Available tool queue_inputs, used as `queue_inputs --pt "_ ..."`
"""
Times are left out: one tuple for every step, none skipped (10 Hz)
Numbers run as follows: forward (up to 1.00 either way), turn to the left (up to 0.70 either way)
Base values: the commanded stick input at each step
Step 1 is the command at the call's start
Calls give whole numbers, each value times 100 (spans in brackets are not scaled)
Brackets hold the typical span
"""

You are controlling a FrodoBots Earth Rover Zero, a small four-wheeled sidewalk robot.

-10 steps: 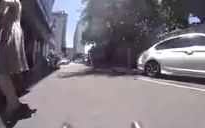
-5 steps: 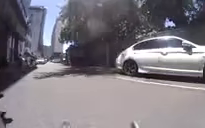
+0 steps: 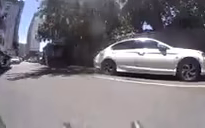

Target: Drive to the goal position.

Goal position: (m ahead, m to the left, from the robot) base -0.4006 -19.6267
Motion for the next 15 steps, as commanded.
queue_inputs --pt "0 -45" --pt "0 -45" --pt "0 -45" --pt "0 -45" --pt "0 -45" --pt "0 -45" --pt "0 -45" --pt "0 -45" --pt "0 -45" --pt "0 -45" --pt "0 -45" --pt "0 -45" --pt "0 -45" --pt "0 -45" --pt "0 -45"
